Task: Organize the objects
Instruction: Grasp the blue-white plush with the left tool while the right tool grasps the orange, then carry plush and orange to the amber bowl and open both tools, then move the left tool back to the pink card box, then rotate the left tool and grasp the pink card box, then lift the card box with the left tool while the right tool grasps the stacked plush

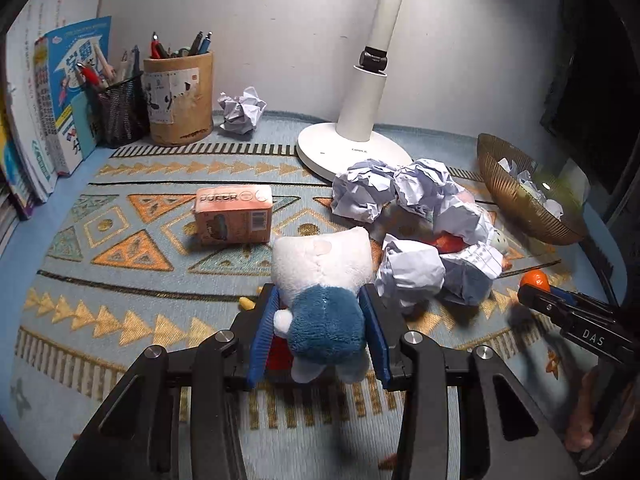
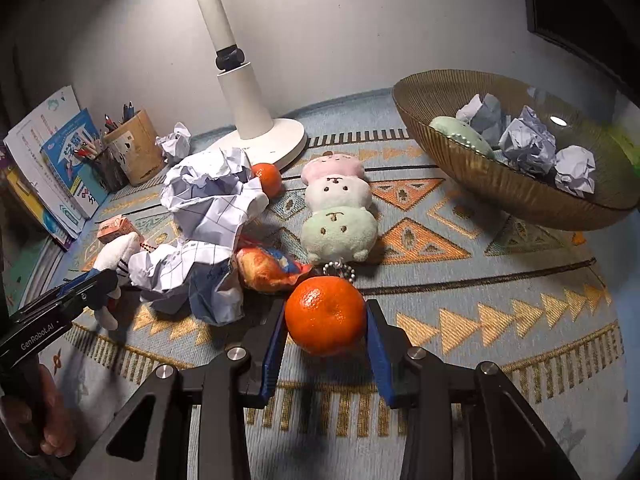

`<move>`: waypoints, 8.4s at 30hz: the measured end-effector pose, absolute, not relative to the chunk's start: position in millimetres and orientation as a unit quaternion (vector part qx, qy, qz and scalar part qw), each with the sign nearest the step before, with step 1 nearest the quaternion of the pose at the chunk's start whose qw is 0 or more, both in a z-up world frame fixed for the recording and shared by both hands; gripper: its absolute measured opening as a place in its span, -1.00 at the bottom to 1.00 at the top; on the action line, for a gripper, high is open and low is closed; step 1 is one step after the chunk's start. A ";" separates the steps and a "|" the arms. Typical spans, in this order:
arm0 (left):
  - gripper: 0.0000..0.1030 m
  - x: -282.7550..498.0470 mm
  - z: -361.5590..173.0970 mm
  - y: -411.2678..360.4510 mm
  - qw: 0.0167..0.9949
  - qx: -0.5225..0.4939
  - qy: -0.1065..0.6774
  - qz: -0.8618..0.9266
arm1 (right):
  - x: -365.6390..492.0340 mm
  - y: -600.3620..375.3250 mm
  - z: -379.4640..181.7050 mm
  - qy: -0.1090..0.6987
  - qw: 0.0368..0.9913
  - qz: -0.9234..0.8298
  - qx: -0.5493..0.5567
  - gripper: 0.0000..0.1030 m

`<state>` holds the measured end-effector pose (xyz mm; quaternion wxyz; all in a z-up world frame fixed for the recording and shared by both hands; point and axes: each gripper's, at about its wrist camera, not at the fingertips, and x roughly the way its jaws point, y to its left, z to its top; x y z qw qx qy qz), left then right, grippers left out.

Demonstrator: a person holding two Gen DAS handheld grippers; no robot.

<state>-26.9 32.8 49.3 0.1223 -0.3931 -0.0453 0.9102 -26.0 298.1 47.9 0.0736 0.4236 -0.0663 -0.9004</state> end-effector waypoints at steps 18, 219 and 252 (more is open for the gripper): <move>-0.18 6.7 27.2 29.8 0.087 -0.404 -0.044 0.910 | 14.8 278.9 29.6 0.018 0.146 -0.881 0.450 -0.01; -0.24 -121.5 6.5 39.6 0.080 -0.472 -0.089 0.874 | 14.5 298.6 58.8 -0.008 0.049 -0.940 0.337 0.86; -0.29 -46.8 11.8 24.3 0.061 -0.443 0.006 0.894 | -111.2 291.3 49.4 -0.038 0.027 -0.899 0.435 -0.16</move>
